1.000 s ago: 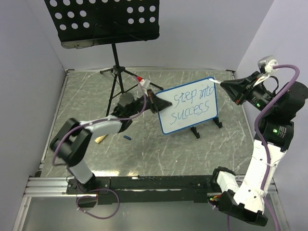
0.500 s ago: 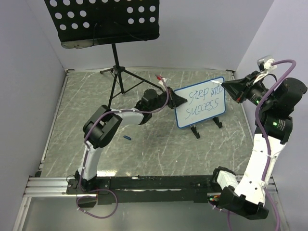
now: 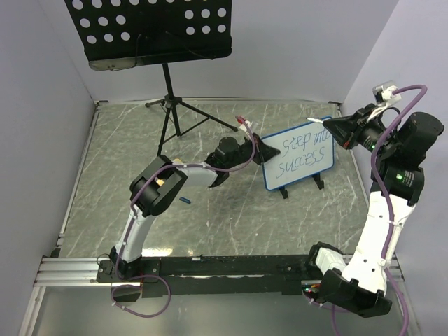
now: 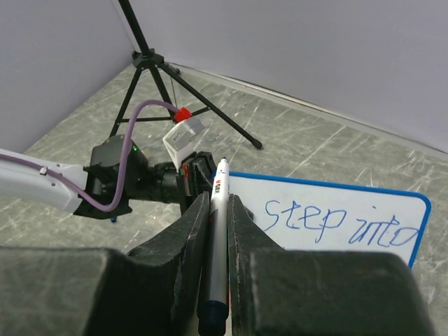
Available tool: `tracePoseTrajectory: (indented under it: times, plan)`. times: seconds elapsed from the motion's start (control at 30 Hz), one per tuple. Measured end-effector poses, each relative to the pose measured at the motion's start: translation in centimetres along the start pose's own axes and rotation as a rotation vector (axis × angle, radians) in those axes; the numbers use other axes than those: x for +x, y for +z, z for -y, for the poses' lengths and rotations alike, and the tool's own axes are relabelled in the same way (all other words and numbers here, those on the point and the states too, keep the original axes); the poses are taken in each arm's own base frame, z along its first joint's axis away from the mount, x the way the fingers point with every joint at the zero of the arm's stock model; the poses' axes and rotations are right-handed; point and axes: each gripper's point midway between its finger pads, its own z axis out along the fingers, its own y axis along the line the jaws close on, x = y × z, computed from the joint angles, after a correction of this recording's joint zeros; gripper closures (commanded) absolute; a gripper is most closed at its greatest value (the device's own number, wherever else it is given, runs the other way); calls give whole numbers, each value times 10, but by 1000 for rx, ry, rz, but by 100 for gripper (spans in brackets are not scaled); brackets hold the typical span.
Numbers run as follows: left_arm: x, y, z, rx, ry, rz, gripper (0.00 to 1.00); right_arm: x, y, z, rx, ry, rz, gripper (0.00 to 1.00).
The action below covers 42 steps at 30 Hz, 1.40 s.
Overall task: Write a sentence on the whiteboard
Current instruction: Put down the whiteboard on the whiteboard stand.
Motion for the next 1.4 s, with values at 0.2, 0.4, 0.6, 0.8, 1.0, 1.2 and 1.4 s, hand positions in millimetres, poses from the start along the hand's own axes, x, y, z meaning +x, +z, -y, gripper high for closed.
tracePoseTrajectory:
  times: [0.2,0.4,0.6,0.8,1.0,1.2,1.4]
  plan:
    - [5,1,6,14,-7,-10,99,7,1,3,0,18,-10,100]
    - [3,1,6,23,-13,-23,99,9,2,3,1,22,-13,100]
    - [3,0,-6,55,-67,-48,99,9,2,3,1,22,-13,100]
    - [0,-1,-17,83,-111,-68,99,9,2,3,1,24,-13,100]
    - [-7,2,-11,113,-101,-65,99,10,2,4,1,25,-14,100]
    - [-4,2,-9,121,-91,-74,99,13,3,5,1,32,-18,100]
    - [1,3,-9,119,-80,-81,99,14,3,6,2,35,-20,100]
